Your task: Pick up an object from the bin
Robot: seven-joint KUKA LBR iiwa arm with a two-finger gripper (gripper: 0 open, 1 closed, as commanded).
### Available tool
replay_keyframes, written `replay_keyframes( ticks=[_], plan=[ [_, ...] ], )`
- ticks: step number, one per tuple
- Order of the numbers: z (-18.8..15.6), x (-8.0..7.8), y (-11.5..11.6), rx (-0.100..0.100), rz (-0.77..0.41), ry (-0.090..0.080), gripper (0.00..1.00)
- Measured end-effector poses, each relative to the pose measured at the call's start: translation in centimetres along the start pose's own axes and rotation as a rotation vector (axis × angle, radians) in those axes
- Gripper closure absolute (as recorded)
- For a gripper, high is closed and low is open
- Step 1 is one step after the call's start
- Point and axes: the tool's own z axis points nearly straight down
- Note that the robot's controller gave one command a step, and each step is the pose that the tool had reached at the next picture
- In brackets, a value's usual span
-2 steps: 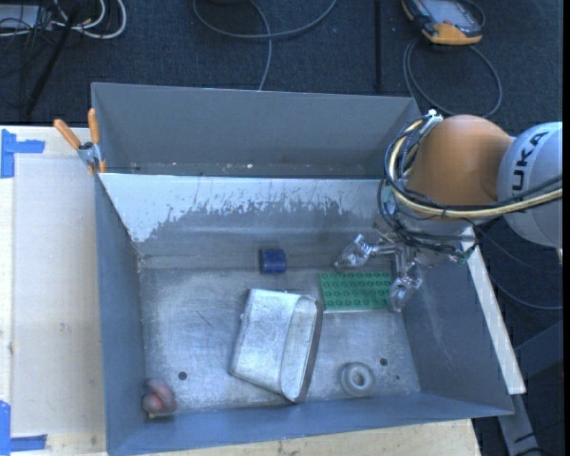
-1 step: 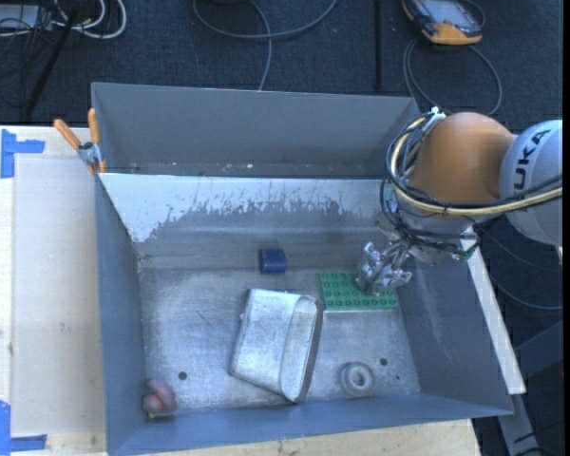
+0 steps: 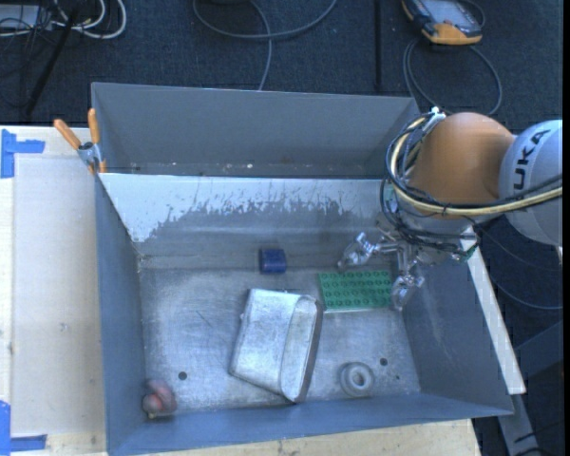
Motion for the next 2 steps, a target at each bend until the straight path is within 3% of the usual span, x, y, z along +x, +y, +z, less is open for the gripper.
replay_keyframes(
  ticks=[1,2],
  plan=[
    [1.02,0.12,-0.01,0.011,-0.048,-0.013,0.0],
    [0.92,0.23,-0.1,0.011,-0.045,-0.011,1.0]
  ],
)
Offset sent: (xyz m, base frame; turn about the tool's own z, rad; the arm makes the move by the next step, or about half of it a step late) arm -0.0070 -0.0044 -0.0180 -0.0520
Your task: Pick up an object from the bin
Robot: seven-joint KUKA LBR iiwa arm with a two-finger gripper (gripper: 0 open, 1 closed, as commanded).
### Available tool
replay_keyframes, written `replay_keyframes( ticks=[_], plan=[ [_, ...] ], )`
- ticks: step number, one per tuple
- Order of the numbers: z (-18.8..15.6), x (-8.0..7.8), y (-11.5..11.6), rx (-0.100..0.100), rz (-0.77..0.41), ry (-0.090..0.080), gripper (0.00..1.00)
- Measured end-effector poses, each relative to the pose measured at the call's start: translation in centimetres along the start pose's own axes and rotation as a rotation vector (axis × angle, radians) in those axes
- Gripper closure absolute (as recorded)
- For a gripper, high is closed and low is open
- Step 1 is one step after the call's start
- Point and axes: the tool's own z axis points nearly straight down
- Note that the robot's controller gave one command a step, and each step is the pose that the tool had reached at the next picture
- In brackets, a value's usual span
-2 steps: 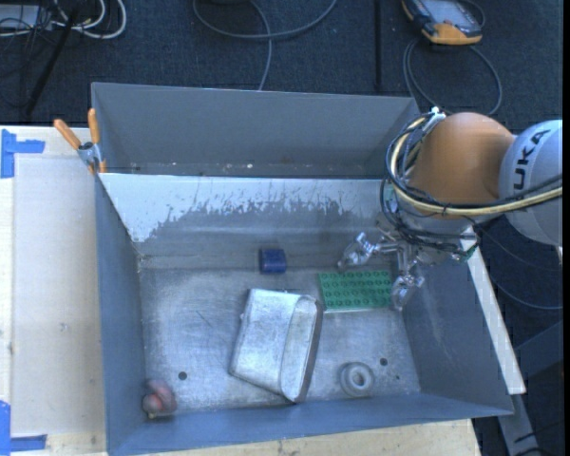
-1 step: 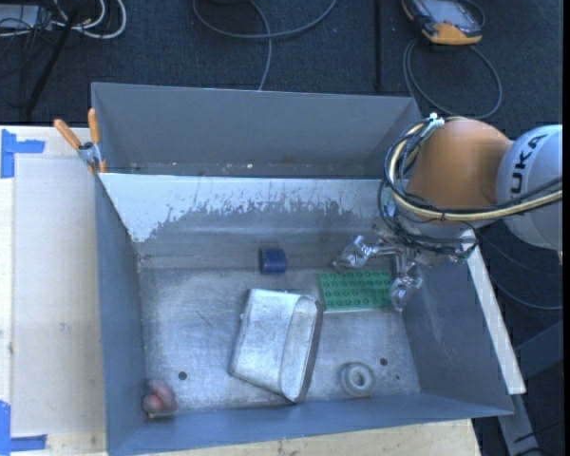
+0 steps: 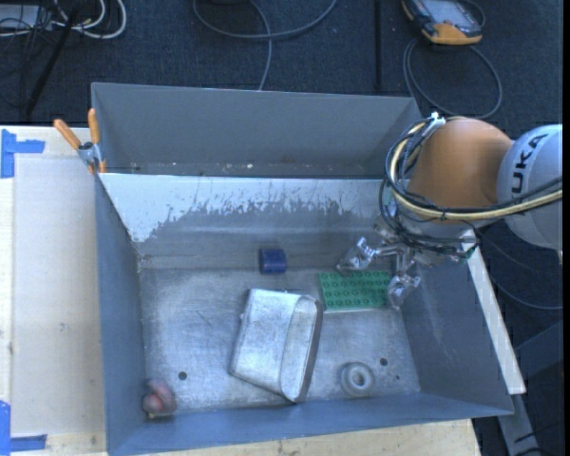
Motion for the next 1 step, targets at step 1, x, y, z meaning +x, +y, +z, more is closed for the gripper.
replay_keyframes(
  ticks=[1],
  plan=[
    [-16.96,-0.17,1.02,-0.005,-0.292,0.006,1.0]
  ],
)
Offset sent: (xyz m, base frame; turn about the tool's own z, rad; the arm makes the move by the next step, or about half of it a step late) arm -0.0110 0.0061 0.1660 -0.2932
